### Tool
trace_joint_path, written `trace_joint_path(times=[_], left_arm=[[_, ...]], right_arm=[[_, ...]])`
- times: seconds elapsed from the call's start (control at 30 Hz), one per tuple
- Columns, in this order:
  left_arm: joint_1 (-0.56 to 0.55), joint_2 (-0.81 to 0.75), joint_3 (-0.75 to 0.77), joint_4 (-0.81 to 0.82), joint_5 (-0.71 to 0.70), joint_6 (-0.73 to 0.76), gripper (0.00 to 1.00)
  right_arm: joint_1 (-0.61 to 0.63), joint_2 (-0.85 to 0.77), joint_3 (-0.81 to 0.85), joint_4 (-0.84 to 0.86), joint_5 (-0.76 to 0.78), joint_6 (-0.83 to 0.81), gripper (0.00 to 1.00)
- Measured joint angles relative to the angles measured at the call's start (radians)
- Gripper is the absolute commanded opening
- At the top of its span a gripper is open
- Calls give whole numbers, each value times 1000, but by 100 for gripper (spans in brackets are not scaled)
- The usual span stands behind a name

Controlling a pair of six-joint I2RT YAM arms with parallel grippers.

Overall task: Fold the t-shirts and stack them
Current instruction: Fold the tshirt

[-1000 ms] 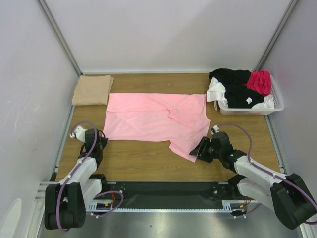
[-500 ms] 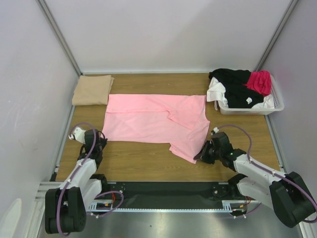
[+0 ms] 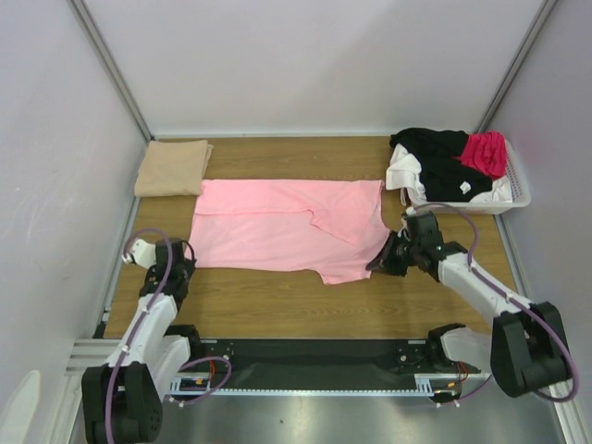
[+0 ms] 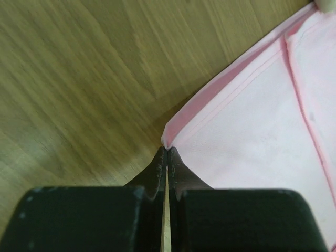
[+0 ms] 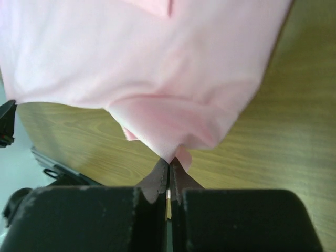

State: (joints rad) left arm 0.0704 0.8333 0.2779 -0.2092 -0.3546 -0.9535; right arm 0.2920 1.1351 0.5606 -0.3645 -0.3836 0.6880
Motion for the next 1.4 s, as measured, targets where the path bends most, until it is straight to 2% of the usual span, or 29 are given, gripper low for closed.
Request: trace_joint_path(times=[0.17, 0.4, 0.63, 0.87, 1.13, 1.4], left_arm=[[0, 72, 134, -113, -30, -10, 0], [-2, 233, 383, -278, -70, -16, 0], [-3, 398, 591, -336, -109, -14, 0], [-32, 612, 734, -357, -132, -5, 0], [-42, 734, 858, -353, -142, 21, 0], [-57, 821, 914, -352, -144, 29, 0]], right_arm=[[-63, 145, 171, -61, -82, -46, 0], [-84, 287, 488, -150, -157, -102, 0], [-115, 443, 695, -206, -190, -122, 0], [-135, 538, 711, -246, -191, -117, 0], [-139, 549, 700, -252, -178, -86, 0], [-156, 559, 645, -273, -145, -78, 0]])
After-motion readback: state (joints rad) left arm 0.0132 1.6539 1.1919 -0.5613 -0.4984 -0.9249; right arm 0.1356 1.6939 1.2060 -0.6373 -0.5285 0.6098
